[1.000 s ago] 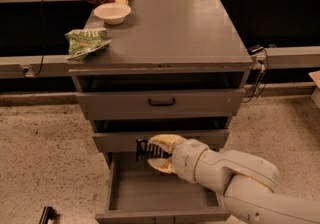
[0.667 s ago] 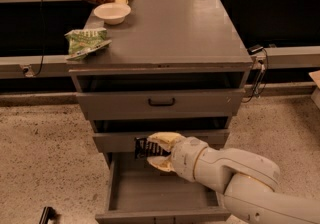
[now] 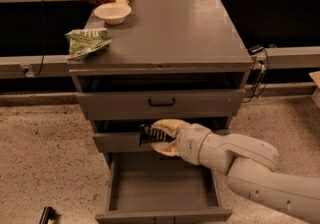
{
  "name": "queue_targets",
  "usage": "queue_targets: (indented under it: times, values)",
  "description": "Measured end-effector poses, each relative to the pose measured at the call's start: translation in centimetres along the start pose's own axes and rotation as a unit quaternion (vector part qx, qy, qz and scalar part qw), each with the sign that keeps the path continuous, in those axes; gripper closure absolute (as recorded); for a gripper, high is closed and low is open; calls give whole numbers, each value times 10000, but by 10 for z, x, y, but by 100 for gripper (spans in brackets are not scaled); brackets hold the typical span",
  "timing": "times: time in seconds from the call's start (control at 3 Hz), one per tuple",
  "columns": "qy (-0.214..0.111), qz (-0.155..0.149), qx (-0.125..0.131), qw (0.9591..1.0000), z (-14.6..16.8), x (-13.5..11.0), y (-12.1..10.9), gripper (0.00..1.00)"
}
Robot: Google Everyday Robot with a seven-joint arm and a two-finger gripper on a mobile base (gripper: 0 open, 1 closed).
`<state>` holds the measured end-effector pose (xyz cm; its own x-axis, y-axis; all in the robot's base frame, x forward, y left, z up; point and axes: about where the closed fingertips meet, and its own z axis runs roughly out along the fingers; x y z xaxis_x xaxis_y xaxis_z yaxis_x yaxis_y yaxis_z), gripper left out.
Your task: Pick rxbar chocolate from bottom drawer and place on counter
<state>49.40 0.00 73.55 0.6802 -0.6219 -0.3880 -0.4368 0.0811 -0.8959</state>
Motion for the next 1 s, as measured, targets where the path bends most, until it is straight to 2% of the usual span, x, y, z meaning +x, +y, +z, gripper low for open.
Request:
queue_targets:
  times: [0.33, 0.67, 1.0]
  values:
    - [-75, -191, 341, 9992, 4, 24, -50, 100]
    - [-70, -567, 522, 9970, 1, 37, -110, 100]
    - [-8, -970, 521, 9939, -1, 44, -173, 100]
